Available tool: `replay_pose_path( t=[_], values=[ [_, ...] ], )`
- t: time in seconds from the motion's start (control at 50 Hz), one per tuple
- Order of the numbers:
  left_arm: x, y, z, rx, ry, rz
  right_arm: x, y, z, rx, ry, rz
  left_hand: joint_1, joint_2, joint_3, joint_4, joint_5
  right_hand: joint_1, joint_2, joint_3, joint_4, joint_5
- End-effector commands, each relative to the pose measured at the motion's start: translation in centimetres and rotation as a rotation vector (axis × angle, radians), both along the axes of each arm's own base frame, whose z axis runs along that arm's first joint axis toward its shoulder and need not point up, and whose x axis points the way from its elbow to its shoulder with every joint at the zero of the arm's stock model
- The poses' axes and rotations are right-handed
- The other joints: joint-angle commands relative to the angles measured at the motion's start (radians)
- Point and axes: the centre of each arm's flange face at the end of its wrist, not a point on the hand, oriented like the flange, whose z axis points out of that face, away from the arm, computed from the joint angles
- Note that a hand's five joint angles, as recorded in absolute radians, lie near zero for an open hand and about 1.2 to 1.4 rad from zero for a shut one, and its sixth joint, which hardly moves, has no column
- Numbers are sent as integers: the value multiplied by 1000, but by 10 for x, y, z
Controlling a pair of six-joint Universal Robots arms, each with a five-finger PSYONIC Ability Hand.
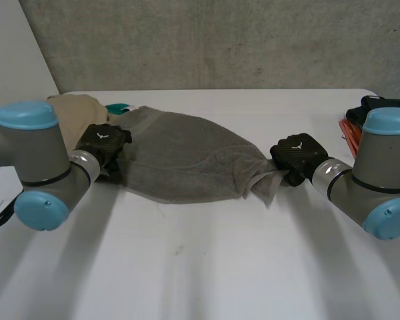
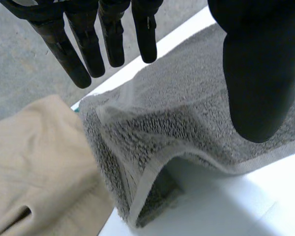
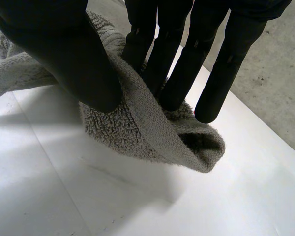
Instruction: Fold the laundry.
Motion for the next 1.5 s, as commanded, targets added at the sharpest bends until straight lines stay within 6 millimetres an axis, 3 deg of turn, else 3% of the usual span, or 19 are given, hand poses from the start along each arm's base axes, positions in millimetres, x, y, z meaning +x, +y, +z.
replay_pose_path(
  t=[0.02, 0.34, 0.38, 0.48, 0.52, 0.6, 0.68, 0.78, 0.86, 0.96, 1.0, 1.02, 1.06, 1.16, 1.24, 1.32, 1.38, 1.4, 1.5],
  values=[
    [6, -11, -13, -14, -73, 49, -4, -4, -2, 2, 4, -20, -23, -15, -18, -10, 1, 265, 213, 207, 202, 241],
    [18, -26, -23, -54, -165, 50, -9, -9, -2, 2, 5, -37, 9, 17, 13, 22, 32, 265, 213, 207, 202, 241],
    [17, -28, -23, -61, -158, 46, -8, -8, -2, 5, 6, -36, 167, 175, 171, 180, 190, 265, 213, 207, 202, 241],
    [6, -36, -16, -92, -101, -19, -10, -8, 0, 9, -5, -40, 1034, 1043, 1039, 1048, 1058, 265, 213, 207, 202, 241],
    [5, -38, -12, -96, -85, -24, -11, -9, 3, 8, -11, -46, 1036, 1044, 1041, 1050, 1060, 265, 213, 207, 202, 241],
    [12, -34, 8, -77, -54, 8, -21, -15, 19, 3, -34, -65, 1036, 1044, 1041, 1050, 1060, 265, 213, 207, 202, 241],
    [22, -22, 52, -122, -2, 32, -40, -30, 52, -41, -59, -98, 1036, 1044, 1041, 1050, 1060, 265, 213, 207, 202, 241],
    [24, 19, 126, -243, 112, 3, -59, -56, 80, -60, -100, -160, 1036, 1044, 1041, 1050, 1060, 265, 213, 207, 202, 241],
    [15, 50, 155, -298, 172, -65, -54, -75, 75, -63, -112, -157, 1036, 1044, 1041, 1050, 1060, 265, 213, 207, 202, 241],
    [-2, 68, 157, -285, 195, -124, -34, -89, 48, -61, -80, -122, 1036, 1044, 1041, 1050, 1060, 259, 207, 200, 196, 235],
    [-6, 73, 159, -283, 195, -126, -29, -93, 42, -68, -72, -124, 1036, 1044, 1041, 1050, 1060, -45, -97, -103, -108, -68],
    [-10, 77, 161, -280, 194, -121, -26, -97, 37, -74, -69, -140, 1036, 1044, 1041, 1050, 1060, -442, -494, -500, -505, -465],
    [-13, 80, 163, -275, 192, -114, -25, -102, 37, -92, -73, -171, 1036, 1044, 1041, 1050, 1060, -855, -907, -913, -918, -879],
    [-21, 88, 163, -237, 172, -93, -32, -110, 63, -164, -107, -308, 1036, 1044, 1041, 1050, 1060, -957, -1009, -1015, -1020, -980],
    [-22, 97, 168, -208, 163, -84, -35, -88, 92, -132, -107, -330, 1036, 1044, 1041, 1050, 1060, -957, -1009, -1015, -1020, -980],
    [-25, 103, 176, -203, 166, -100, -37, -42, 107, -29, -33, -267, 1036, 1044, 1041, 1050, 1060, -957, -1009, -1015, -1020, -980],
    [-29, 108, 183, -209, 178, -112, -36, -12, 105, 40, -15, -227, 1036, 1044, 1041, 1050, 1060, -957, -1009, -1015, -1020, -980],
    [-31, 113, 188, -212, 188, -123, -34, 5, 101, 72, -22, -199, 1036, 1044, 1041, 1050, 1060, -957, -1009, -1015, -1020, -980],
    [-38, 129, 208, -236, 230, -156, -26, 46, 74, 160, -111, -151, 1036, 1044, 1041, 1050, 1060, -858, -909, -916, -921, -881]
  ],
)
